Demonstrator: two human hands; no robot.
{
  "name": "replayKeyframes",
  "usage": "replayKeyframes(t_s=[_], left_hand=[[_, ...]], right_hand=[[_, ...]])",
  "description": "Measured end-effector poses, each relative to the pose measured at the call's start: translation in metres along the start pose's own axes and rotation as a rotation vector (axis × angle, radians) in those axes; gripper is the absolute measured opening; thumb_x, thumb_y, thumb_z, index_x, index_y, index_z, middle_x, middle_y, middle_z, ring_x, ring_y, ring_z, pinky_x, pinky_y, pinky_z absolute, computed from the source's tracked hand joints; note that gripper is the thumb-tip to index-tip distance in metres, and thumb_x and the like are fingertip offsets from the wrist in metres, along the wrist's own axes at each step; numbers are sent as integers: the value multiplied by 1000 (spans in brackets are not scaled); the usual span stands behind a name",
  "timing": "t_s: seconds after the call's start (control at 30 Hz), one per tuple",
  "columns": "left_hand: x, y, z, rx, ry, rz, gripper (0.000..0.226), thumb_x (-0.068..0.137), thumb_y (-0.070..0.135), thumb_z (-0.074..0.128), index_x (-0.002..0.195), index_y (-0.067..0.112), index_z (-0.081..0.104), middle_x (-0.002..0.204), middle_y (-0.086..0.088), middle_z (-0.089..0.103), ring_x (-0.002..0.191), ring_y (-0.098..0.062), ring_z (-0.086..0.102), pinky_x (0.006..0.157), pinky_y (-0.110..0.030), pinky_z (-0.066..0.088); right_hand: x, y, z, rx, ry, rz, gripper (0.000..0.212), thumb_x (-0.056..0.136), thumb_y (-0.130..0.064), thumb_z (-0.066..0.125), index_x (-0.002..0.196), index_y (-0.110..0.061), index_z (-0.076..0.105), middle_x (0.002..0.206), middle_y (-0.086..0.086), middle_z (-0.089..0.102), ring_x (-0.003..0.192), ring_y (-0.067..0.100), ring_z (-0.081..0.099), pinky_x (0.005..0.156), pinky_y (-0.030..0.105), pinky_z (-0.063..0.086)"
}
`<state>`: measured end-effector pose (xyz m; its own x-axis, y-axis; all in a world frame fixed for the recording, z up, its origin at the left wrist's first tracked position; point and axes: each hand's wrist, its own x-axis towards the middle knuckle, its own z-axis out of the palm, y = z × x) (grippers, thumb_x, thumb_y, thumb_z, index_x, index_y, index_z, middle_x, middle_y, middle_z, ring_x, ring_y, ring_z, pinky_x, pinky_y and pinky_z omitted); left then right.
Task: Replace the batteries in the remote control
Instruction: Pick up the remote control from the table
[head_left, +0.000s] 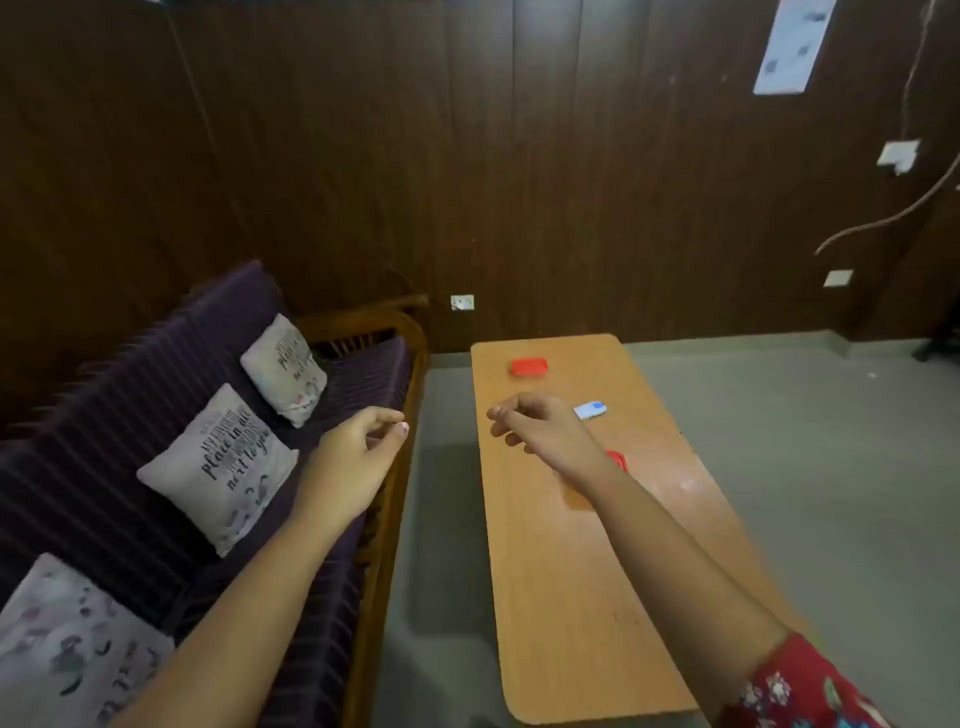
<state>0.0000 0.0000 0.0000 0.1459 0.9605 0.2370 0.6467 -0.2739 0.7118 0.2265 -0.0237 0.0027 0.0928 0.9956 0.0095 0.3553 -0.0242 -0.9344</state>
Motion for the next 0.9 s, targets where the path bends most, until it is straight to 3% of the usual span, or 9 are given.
replayKeyframes(t_s=[0.27,0.37,0.57,0.9], left_hand=[[127,-35,73,-167,-141,-114,26,93,33,53,115,23,65,107,7,67,99,-7,60,72,-16,43],[167,-45,97,-178,-195,-160,26,94,30,54,116,21,64,105,8,64,95,-4,56,70,-12,40],[226,-73,138,-187,-334,-199,26,95,29,53,116,19,62,112,2,67,102,-9,58,81,-21,41],[351,-155,199,-127,-720,-148,24,94,36,50,114,27,61,113,5,67,107,-12,61,90,-31,49]], right_hand=[[120,48,7,106,93,129,20,94,-25,54,94,-10,68,90,3,69,72,4,58,60,9,43],[157,65,10,166,139,203,21,94,-25,53,96,-9,67,87,0,68,72,9,57,64,16,44],[203,105,26,189,214,347,19,94,-31,53,94,-18,67,85,-4,69,77,13,60,72,27,46],[295,163,67,192,341,632,20,95,-27,49,101,-18,65,90,-2,68,79,13,58,67,27,43]])
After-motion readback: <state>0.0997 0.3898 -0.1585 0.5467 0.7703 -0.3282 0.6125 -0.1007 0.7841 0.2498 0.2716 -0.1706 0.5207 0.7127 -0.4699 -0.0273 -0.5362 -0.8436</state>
